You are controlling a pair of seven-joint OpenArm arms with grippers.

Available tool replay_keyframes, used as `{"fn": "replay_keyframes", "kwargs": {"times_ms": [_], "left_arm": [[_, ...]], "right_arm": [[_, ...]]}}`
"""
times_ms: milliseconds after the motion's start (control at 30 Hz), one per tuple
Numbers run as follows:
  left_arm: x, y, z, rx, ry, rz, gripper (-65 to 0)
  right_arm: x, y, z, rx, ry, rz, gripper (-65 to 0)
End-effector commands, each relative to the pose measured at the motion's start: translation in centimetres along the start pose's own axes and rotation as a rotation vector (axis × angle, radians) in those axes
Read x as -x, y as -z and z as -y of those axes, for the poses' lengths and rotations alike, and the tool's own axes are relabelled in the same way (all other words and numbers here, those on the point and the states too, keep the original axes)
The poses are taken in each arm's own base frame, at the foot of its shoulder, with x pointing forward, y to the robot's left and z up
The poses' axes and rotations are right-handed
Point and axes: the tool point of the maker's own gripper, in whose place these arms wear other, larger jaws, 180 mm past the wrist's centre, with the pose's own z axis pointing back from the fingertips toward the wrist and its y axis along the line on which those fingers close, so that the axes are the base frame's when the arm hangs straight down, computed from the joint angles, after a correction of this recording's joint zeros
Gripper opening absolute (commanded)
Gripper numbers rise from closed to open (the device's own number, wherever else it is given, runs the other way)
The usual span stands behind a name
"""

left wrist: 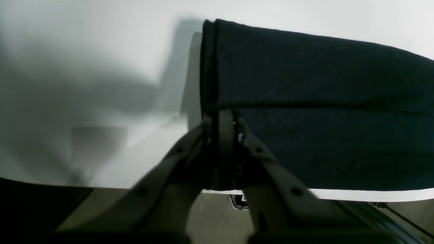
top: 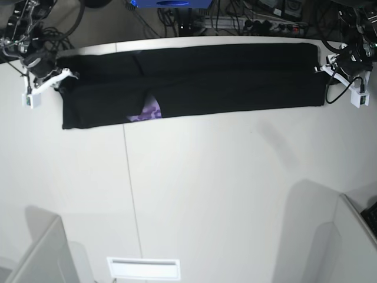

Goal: Fold the T-shirt properly
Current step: 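Hold the folded strip ends down with both grippers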

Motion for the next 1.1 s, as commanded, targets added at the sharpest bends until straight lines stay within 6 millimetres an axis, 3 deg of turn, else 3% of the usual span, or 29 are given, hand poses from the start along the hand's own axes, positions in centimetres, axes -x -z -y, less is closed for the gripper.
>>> {"fn": "replay_keyframes", "kwargs": {"times_ms": [0,67,167,233,300,333,400,433,500,700,867,1067], "left_arm": [[-1.1,-0.6,-0.4,-0.014,0.022,0.033,-59.6],[-1.1,-0.6,-0.4,-0.014,0.022,0.033,-49.5],[-1.2,-0.7,-0.3,-0.015,0.025,0.037,-35.2],[-1.4,-0.9,-0.1,-0.014,0.031,0.048,-29.1],[-1.6,-0.9,0.0,-0.011,0.03,0.054,-28.0],[-1.6,-0.9,0.0,-0.01,0.027,0.055,-29.6],[-1.5,-0.7,0.2,-0.003,0.016,0.057,-39.8],[-1.3,-0.5,0.4,0.004,0.004,0.057,-48.4],[-1.4,-0.1,0.9,0.016,-0.009,0.062,-65.0],[-0.6,1.5,1.5,0.054,-0.096,0.047,-65.0],[-0.3,2.2,1.7,0.067,-0.127,0.037,-65.0],[0.4,2.6,1.3,0.066,-0.143,0.014,-65.0]], "right_arm": [[-0.8,-0.5,0.3,0.006,-0.013,0.028,-42.6],[-0.7,-0.5,0.4,0.009,-0.011,0.028,-38.9],[-1.2,-1.1,1.2,0.034,0.018,0.058,-39.0],[-2.2,-1.9,1.1,0.04,0.022,0.106,-42.0],[-3.1,-2.4,0.4,0.031,-0.002,0.136,-46.8],[-3.6,-2.3,-0.1,0.017,-0.016,0.145,-50.4],[-4.5,-1.8,-1.5,-0.026,-0.06,0.159,-60.2],[-4.9,-1.5,-2.0,-0.047,-0.084,0.164,-65.0],[-5.4,-0.9,-2.7,-0.078,-0.107,0.169,-65.0],[-6.8,2.5,-2.6,-0.116,-0.042,0.151,-65.0],[-6.5,5.8,0.0,-0.098,0.023,0.074,-65.0],[-5.7,7.5,4.0,-0.037,0.092,0.064,-65.0]]}}
